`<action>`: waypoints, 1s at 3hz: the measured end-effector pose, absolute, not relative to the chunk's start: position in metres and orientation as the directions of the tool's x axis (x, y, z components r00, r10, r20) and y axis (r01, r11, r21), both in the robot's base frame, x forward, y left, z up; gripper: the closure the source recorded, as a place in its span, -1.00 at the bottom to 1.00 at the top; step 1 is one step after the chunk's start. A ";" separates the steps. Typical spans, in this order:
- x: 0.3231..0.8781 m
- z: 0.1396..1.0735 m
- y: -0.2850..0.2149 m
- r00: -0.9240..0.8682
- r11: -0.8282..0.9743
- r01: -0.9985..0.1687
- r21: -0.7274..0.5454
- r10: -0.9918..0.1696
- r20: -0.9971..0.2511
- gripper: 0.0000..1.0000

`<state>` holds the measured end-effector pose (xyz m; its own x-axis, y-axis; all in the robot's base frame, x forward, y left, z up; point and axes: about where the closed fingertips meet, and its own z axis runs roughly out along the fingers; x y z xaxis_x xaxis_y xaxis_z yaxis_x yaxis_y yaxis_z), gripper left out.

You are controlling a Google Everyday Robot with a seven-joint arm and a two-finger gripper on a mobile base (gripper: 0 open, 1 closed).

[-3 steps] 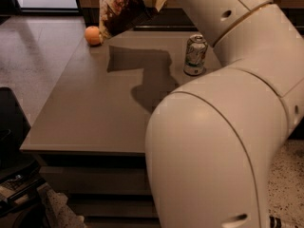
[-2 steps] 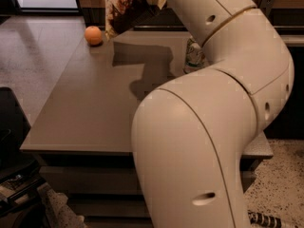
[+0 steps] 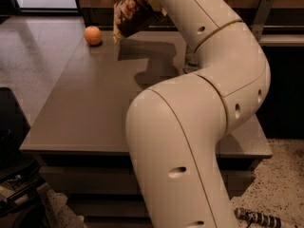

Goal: Move brown chip bag near orange

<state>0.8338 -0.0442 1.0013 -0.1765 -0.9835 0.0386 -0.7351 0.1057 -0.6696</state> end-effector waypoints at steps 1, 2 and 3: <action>0.842 0.980 -0.055 -0.192 0.143 -0.752 -0.643 -0.981 0.005 1.00; 0.849 0.961 -0.056 -0.190 0.169 -0.767 -0.618 -0.981 -0.033 1.00; 0.855 0.944 -0.041 -0.155 0.172 -0.785 -0.596 -0.985 -0.079 1.00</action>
Offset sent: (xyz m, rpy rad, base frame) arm 0.0397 -0.0129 -0.0470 0.1461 0.0858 -0.0105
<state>0.8553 -0.0408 0.9442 -0.1554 -0.9847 -0.0791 -0.7846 0.1717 -0.5958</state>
